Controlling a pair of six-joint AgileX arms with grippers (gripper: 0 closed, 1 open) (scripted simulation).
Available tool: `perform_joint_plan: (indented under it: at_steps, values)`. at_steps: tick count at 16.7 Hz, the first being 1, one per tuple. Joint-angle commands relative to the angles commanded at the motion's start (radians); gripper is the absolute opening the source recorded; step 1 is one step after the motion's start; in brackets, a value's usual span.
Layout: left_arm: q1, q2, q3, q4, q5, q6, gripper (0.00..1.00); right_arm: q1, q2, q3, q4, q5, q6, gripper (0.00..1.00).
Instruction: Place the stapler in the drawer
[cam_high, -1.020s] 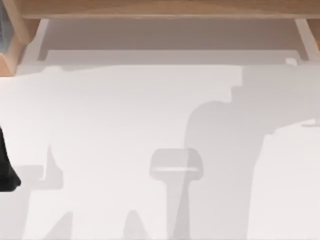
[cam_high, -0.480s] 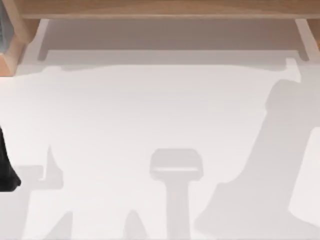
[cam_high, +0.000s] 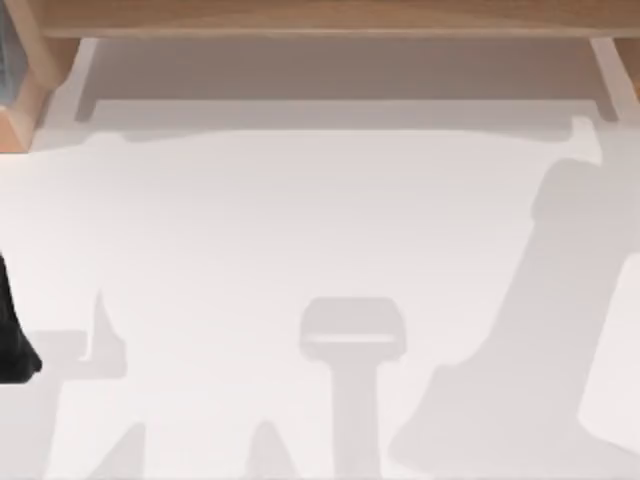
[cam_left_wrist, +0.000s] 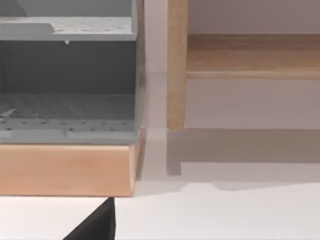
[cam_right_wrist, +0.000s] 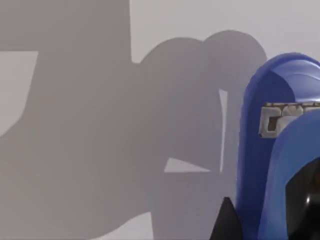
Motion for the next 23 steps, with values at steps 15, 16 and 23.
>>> perform_joint_plan:
  at_steps: [15,16,23]
  values:
    - [0.000,0.000,0.000,0.000,0.000,0.000,1.00,0.000,0.000,0.000,0.000,0.000,0.000,1.00]
    - [0.000,0.000,0.000,0.000,0.000,0.000,1.00,0.000,0.000,0.000,0.000,0.000,0.000,1.00]
    - [0.000,0.000,0.000,0.000,0.000,0.000,1.00,0.002,-0.082,-0.041,0.040,-0.013,-0.055,1.00]
